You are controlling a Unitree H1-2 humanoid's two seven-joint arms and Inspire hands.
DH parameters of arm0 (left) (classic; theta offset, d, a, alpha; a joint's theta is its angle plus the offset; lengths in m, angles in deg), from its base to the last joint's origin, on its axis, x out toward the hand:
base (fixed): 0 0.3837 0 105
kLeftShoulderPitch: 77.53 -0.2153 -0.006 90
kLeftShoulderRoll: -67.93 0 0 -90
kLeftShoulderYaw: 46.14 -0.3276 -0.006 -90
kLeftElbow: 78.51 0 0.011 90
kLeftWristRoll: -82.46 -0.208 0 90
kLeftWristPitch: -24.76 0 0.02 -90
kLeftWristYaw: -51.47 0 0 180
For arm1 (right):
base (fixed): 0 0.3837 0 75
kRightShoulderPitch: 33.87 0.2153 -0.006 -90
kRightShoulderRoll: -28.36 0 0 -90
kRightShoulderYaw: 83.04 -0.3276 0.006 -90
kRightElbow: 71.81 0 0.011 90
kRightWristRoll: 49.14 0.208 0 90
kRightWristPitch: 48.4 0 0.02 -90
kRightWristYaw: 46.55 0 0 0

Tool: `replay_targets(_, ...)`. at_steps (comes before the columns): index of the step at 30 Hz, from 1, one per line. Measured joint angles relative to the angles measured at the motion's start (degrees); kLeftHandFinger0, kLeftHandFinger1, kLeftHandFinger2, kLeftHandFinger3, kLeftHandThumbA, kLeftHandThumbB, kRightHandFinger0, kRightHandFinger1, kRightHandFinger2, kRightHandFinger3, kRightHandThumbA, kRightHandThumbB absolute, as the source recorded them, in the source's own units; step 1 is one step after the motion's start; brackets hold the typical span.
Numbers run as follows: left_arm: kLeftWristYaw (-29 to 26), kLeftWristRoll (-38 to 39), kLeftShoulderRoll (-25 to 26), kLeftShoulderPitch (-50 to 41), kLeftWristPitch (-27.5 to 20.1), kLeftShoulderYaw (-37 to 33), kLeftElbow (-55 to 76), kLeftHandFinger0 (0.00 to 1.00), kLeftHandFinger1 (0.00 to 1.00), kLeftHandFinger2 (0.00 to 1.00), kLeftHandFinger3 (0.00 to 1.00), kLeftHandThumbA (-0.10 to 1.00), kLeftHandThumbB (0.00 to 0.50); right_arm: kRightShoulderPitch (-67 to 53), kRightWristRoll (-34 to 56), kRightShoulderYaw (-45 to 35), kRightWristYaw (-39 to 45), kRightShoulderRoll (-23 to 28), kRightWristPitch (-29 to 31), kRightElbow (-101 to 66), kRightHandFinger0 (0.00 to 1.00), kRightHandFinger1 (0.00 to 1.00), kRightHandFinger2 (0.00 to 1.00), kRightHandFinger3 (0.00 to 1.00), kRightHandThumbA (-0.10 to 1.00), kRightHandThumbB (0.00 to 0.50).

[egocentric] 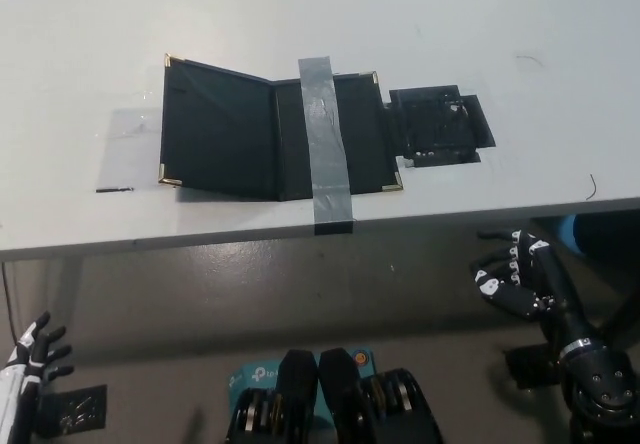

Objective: The robot uses its left hand to push the cover of the diary kept in the middle of the desk towards the right to close it

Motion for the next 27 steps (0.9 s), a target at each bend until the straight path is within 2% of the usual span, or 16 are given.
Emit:
replay_targets(4, 0.9, 0.0, 0.5, 0.1, 0.1, -0.3, 3.9, 0.79, 0.86, 0.92, 1.00, 1.00, 0.125, 0.0, -0.2, 0.0, 0.0, 0.0, 0.0, 0.0, 0.32, 0.35, 0.43, 0.66, 0.63, 0.088)
replay_targets(6, 1.6, 0.0, 1.2, 0.3, 0.3, -0.6, 7.3, 0.78, 0.86, 0.93, 1.00, 1.00, 0.157, 0.0, -0.3, 0.1, 0.0, 0.0, 0.0, 0.0, 0.30, 0.34, 0.42, 0.66, 0.63, 0.090)
replay_targets(8, 2.7, 0.3, 2.2, 0.9, 1.0, -0.7, 11.7, 0.82, 0.89, 0.96, 1.00, 1.00, 0.163, 0.0, -0.3, 0.1, 0.0, 0.0, 0.0, 0.0, 0.30, 0.34, 0.41, 0.66, 0.63, 0.101)
replay_targets(10, 3.5, 1.3, 3.2, 1.7, 2.0, -0.6, 15.3, 0.85, 0.90, 0.96, 1.00, 1.00, 0.169, 0.0, -0.3, 0.0, 0.1, 0.0, -0.1, 0.0, 0.31, 0.34, 0.42, 0.66, 0.62, 0.091)
replay_targets(11, 4.0, 2.6, 3.8, 2.5, 3.2, -0.4, 17.9, 0.82, 0.89, 0.95, 1.00, 1.00, 0.148, 0.0, -0.3, 0.0, 0.1, 0.0, -0.1, 0.0, 0.31, 0.35, 0.43, 0.67, 0.62, 0.082)
replay_targets(13, 4.8, 4.2, 4.8, 4.1, 4.7, -0.2, 21.1, 0.83, 0.90, 0.96, 1.00, 1.00, 0.164, 0.0, -0.3, 0.0, 0.1, 0.0, -0.1, 0.0, 0.31, 0.35, 0.43, 0.67, 0.62, 0.088)
replay_targets(14, 5.4, 5.4, 6.0, 6.0, 5.8, 0.0, 23.1, 0.82, 0.89, 0.95, 1.00, 1.00, 0.140, 0.0, -0.4, 0.0, 0.1, 0.0, -0.1, 0.0, 0.31, 0.35, 0.43, 0.67, 0.62, 0.087)
replay_targets(17, 5.9, 8.6, 7.5, 10.4, 8.7, 0.9, 24.8, 0.81, 0.88, 0.92, 1.00, 1.00, 0.139, 0.0, -0.4, 0.1, 0.1, 0.1, -0.2, 0.0, 0.31, 0.35, 0.43, 0.68, 0.62, 0.085)
replay_targets(18, 6.0, 9.8, 7.5, 12.2, 10.0, 1.4, 24.9, 0.82, 0.86, 0.90, 1.00, 1.00, 0.113, 0.0, -0.4, 0.0, 0.1, 0.0, -0.2, 0.0, 0.32, 0.35, 0.44, 0.68, 0.62, 0.081)
replay_targets(19, 6.0, 11.0, 7.5, 13.9, 11.3, 1.9, 25.0, 0.86, 0.88, 0.91, 1.00, 1.00, 0.063, 0.0, -0.4, 0.1, 0.1, 0.0, -0.2, 0.0, 0.32, 0.35, 0.43, 0.68, 0.61, 0.080)
replay_targets(22, 5.9, 14.5, 6.7, 18.3, 13.9, 3.6, 24.8, 0.87, 0.89, 0.92, 1.00, 1.00, 0.066, 0.0, -0.4, 0.1, 0.1, 0.0, -0.3, 0.0, 0.32, 0.35, 0.43, 0.68, 0.61, 0.081)
replay_targets(23, 5.8, 15.5, 6.2, 19.4, 14.7, 4.1, 24.7, 0.90, 0.92, 0.96, 1.00, 1.00, 0.053, 0.0, -0.4, 0.1, 0.1, 0.0, -0.3, 0.0, 0.32, 0.35, 0.42, 0.67, 0.61, 0.090)
replay_targets(24, 5.7, 16.6, 5.5, 20.5, 15.5, 4.5, 24.4, 0.90, 0.93, 0.98, 1.00, 1.00, 0.076, 0.0, -0.4, 0.1, 0.1, 0.0, -0.4, 0.0, 0.32, 0.34, 0.42, 0.67, 0.61, 0.089)
replay_targets(25, 5.5, 17.9, 4.4, 21.7, 16.4, 5.2, 23.6, 0.95, 0.97, 1.00, 1.00, 1.00, 0.079, 0.0, -0.4, 0.0, 0.1, 0.0, -0.4, 0.0, 0.31, 0.34, 0.41, 0.66, 0.62, 0.094)
replay_targets(26, 5.2, 19.0, 3.5, 22.7, 17.3, 6.0, 22.6, 1.00, 1.00, 1.00, 1.00, 1.00, 0.037, 0.0, -0.4, 0.0, 0.1, 0.0, -0.4, 0.0, 0.30, 0.34, 0.41, 0.66, 0.62, 0.092)
replay_targets(27, 5.0, 19.9, 2.7, 23.5, 18.0, 6.5, 21.7, 1.00, 1.00, 1.00, 1.00, 1.00, 0.018, 0.0, -0.4, 0.1, 0.1, 0.0, -0.4, 0.0, 0.31, 0.34, 0.41, 0.66, 0.62, 0.090)
